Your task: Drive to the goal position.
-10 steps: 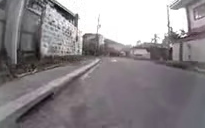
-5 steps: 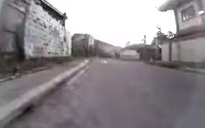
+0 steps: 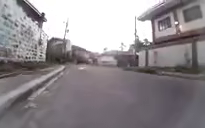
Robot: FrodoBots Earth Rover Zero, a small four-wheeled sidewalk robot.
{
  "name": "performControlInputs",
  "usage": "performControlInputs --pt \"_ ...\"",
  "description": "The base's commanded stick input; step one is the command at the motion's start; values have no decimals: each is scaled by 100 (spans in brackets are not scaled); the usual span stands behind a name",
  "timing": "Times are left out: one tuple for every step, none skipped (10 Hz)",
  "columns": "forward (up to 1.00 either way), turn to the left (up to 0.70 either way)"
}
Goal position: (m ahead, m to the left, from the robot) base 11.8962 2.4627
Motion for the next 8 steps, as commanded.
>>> performControlInputs --pt "100 0" --pt "100 0" --pt "100 0" --pt "100 31" --pt "100 38" --pt "100 40" --pt "100 19" --pt "100 6"
